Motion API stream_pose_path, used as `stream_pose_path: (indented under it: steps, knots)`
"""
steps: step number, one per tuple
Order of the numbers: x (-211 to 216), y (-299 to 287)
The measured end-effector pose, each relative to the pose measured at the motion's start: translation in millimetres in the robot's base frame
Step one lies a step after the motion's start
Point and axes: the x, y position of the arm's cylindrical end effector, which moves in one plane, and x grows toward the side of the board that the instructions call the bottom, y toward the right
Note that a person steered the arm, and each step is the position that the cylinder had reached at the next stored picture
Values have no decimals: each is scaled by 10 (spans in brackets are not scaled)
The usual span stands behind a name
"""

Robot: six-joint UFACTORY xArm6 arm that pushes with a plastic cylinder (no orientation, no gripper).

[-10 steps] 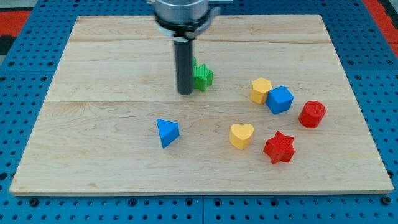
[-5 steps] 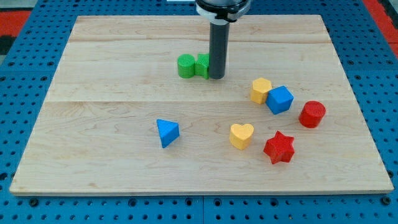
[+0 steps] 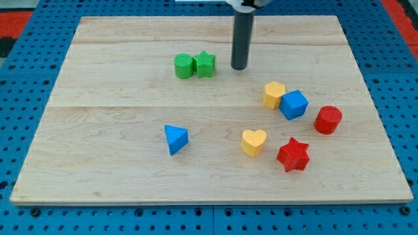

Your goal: Push the green star and green circle towards the center left

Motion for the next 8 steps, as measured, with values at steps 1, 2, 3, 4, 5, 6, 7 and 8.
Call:
stream_pose_path:
  steps: [1,2,3,4,5,6,7,8]
  knots:
    - [200,-221]
    - [341,-437]
    - [341,-250]
    - [160,103]
    - [53,5]
    - [158,-512]
    - [158,-814]
    - [122,-923]
